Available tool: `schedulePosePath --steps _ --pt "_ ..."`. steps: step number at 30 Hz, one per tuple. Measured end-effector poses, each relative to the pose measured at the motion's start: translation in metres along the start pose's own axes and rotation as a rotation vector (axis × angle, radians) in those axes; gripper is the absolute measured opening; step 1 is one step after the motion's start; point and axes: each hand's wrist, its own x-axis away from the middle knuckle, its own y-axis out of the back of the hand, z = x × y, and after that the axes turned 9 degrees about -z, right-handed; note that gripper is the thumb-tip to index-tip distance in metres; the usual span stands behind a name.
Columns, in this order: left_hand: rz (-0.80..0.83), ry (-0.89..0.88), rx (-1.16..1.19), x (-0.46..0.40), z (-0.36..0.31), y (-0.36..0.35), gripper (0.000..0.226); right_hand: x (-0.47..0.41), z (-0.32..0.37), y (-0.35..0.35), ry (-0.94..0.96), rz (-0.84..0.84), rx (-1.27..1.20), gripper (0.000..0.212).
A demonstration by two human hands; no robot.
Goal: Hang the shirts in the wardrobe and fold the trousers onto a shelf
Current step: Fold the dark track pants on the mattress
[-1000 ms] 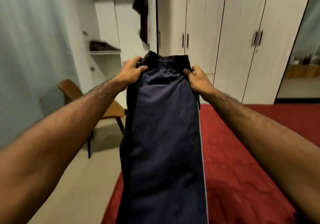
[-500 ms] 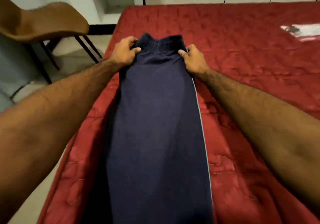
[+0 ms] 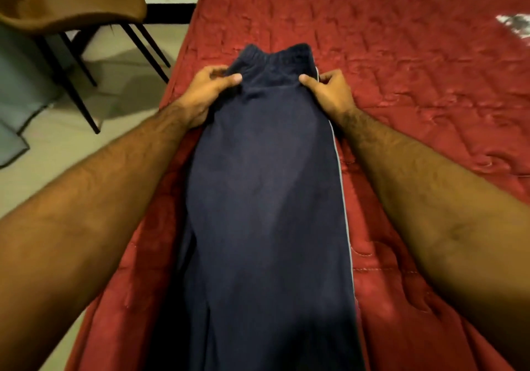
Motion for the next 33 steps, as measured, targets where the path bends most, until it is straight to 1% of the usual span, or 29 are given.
schedulePosePath --steps 2,6,10,13,15,17,18,20,22,25,26,27,28,29,30,32,33 --pt "-0.020 0.020 0.075 0.036 -0.003 0.010 0.039 0.029 0.002 0.013 0.004 -0.002 -0.077 0.060" --pt "-0.108 0.087 0.121 0.134 0.000 0.026 0.061 0.110 -0.014 0.044 -0.001 0.041 -0.248 0.060" --pt "-0.151 0.078 0.087 0.263 0.015 0.050 0.070 0.216 -0.027 0.086 -0.010 0.072 -0.362 0.049" --pt "-0.129 0.123 0.062 0.366 0.013 0.067 0.075 0.304 -0.039 0.124 -0.045 0.142 -0.362 0.053" --pt "-0.102 0.128 0.069 0.424 0.016 0.076 0.080 0.357 -0.049 0.146 -0.093 0.143 -0.373 0.057" --pt "-0.042 0.128 0.030 0.484 0.019 0.087 0.090 0.414 -0.054 0.170 -0.117 0.142 -0.327 0.061" --pt "-0.027 0.138 0.015 0.516 0.020 0.092 0.095 0.442 -0.056 0.182 -0.122 0.131 -0.296 0.060" --pt "-0.016 0.140 -0.029 0.565 0.025 0.097 0.103 0.488 -0.056 0.200 -0.131 0.107 -0.224 0.050" --pt "0.050 0.115 -0.102 0.612 0.027 0.101 0.100 0.531 -0.050 0.217 -0.172 0.201 -0.132 0.043" --pt "0.095 0.066 -0.172 0.665 0.032 0.108 0.083 0.586 -0.038 0.232 -0.189 0.385 0.015 0.052" --pt "0.099 0.044 -0.204 0.678 0.032 0.113 0.076 0.602 -0.031 0.238 -0.202 0.441 0.023 0.051" --pt "0.107 0.024 -0.240 0.687 0.034 0.116 0.069 0.615 -0.026 0.242 -0.227 0.505 0.010 0.044" --pt "0.106 -0.001 -0.274 0.695 0.035 0.119 0.065 0.625 -0.018 0.249 -0.277 0.557 -0.007 0.031" --pt "0.092 -0.007 -0.295 0.699 0.036 0.121 0.061 0.630 -0.011 0.256 -0.355 0.597 -0.056 0.017" --pt "0.071 0.006 -0.296 0.703 0.036 0.123 0.059 0.630 -0.006 0.263 -0.461 0.622 -0.162 0.010" --pt "0.014 0.029 -0.279 0.712 0.034 0.129 0.049 0.623 0.000 0.281 -0.632 0.600 -0.409 0.014" --pt "0.006 0.053 -0.270 0.718 0.033 0.131 0.041 0.614 0.000 0.293 -0.669 0.566 -0.484 0.017"
